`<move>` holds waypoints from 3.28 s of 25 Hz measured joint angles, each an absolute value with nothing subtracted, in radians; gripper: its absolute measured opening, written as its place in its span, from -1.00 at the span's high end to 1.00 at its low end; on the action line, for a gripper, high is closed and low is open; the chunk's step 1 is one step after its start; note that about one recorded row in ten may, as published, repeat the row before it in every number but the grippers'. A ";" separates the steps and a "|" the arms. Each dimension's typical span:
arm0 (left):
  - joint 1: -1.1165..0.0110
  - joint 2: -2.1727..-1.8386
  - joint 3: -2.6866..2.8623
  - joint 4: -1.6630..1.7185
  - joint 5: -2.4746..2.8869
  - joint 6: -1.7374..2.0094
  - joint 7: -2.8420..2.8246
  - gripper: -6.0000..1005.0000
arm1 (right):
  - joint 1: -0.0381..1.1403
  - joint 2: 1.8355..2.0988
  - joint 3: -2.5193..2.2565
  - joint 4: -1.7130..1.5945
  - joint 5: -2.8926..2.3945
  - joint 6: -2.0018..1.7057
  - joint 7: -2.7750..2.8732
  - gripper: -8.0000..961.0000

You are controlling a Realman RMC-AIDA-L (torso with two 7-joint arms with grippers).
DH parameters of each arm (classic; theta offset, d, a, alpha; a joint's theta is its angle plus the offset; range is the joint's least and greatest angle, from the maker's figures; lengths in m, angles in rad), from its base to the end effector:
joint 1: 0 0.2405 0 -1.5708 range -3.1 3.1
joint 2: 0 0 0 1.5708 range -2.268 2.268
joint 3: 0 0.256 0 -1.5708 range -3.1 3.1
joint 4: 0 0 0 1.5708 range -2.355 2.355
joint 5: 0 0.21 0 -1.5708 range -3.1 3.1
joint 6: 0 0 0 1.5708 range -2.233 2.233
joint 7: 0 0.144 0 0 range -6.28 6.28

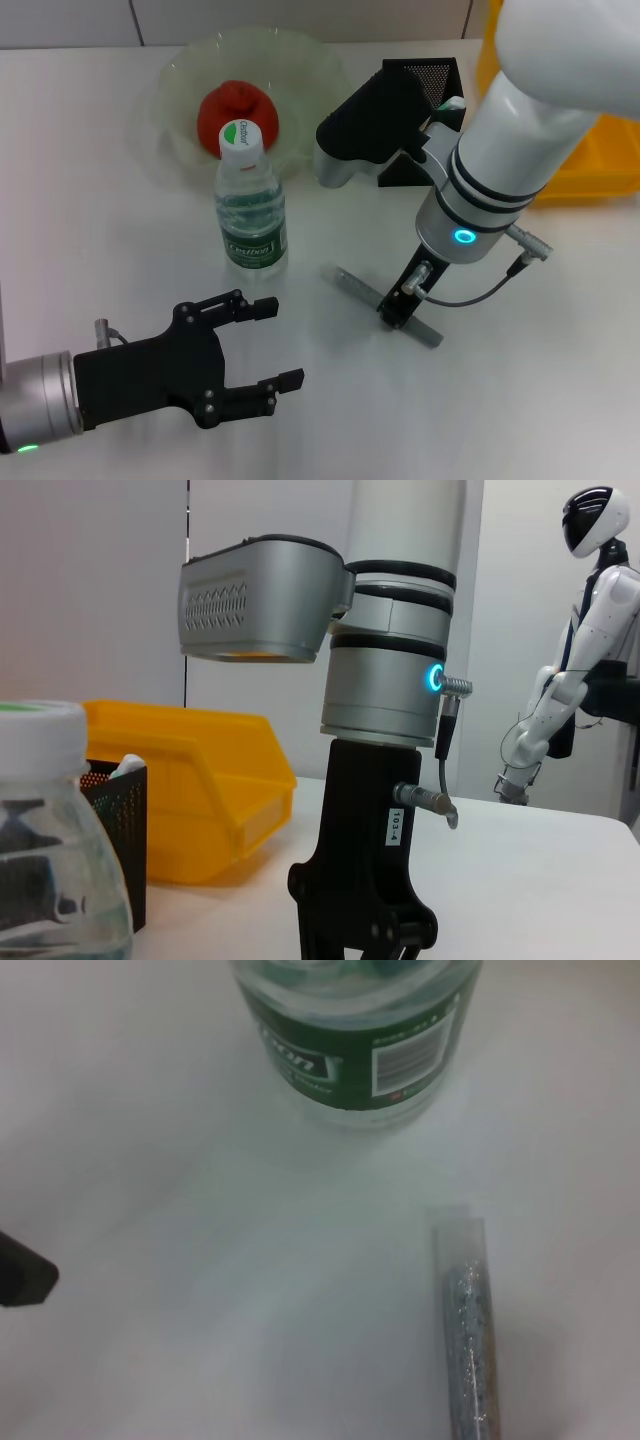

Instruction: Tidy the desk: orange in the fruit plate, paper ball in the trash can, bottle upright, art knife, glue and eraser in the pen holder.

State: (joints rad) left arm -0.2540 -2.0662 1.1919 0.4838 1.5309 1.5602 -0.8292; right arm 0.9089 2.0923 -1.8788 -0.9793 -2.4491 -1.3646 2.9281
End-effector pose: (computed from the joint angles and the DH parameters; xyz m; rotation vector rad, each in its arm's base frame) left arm -0.2937 0.2306 -0.0529 -2.7569 -0.2731 -0.8556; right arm 0.1340 0.3421 -0.1091 -2.6382 0.9118 -0.8108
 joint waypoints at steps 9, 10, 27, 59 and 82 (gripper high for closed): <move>-0.256 -2.065 1.192 0.480 1.531 1.568 -0.828 -0.56 | 0.719 2.084 -1.704 -1.318 -2.570 -1.426 2.945 0.67; -0.256 -2.065 1.192 0.480 1.531 1.569 -0.828 -0.56 | 0.687 2.083 -1.673 -1.376 -2.584 -1.437 2.944 0.67; -0.350 -2.072 1.216 0.400 1.526 1.593 -0.827 -0.56 | 0.188 2.086 -1.506 -1.489 -1.503 -0.712 1.728 0.70; -0.397 -2.074 1.221 0.375 1.531 1.593 -0.840 -0.56 | 0.639 2.090 -1.353 -0.229 -0.695 -1.059 0.628 0.70; -0.386 -2.065 1.218 0.383 1.531 1.615 -0.863 -0.56 | 0.139 2.055 -1.211 -0.582 -1.145 -1.639 0.885 -0.71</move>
